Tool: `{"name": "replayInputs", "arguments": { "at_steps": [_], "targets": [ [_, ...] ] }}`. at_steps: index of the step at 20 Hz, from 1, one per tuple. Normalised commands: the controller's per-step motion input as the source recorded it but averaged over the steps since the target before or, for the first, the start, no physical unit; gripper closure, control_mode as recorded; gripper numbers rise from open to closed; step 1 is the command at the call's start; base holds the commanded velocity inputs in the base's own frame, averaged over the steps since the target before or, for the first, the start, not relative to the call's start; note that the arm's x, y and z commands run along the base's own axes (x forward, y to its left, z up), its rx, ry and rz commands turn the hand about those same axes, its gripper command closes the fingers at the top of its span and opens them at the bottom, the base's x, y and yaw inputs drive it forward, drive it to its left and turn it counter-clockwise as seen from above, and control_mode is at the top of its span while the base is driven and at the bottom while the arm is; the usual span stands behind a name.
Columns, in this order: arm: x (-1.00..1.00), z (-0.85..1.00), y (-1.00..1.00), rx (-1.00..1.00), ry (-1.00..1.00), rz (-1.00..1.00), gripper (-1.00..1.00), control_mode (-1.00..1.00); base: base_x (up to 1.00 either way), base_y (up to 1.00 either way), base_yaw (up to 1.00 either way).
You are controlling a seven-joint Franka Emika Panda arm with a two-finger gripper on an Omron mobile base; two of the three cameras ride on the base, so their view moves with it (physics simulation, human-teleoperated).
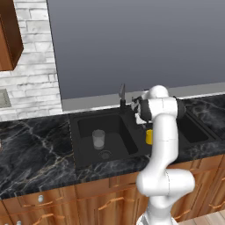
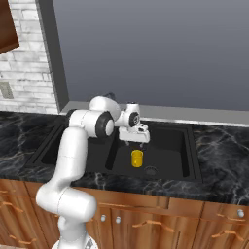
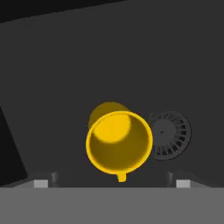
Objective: Place the glass cup in the left basin and the mug in the right basin of the sink.
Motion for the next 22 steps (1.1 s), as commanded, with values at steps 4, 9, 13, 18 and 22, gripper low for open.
{"name": "replayInputs", "arguments": {
  "at_steps": [4,9,13,18,22],
  "targets": [
    [-0.67,0.43,0.85,-0.25,-0.05,0.02,-1.0,-1.0,0.0,0.0,0.0],
    [-0.79,0.62,0.7,-0.14,-0.18,0.02,-1.0,-1.0,0.0,0.0,0.0],
    [-0.69,0.88,0.47,-0.03,-0.21,0.0,-1.0,-1.0,0.0,0.0,0.0],
    [-0.79,0.85,0.36,0.02,-0.23,0.0,-1.0,-1.0,0.0,0.0,0.0],
    [-0.85,0.74,0.24,0.14,-0.22,0.0,-1.0,-1.0,0.0,0.0,0.0]
  ]
}}
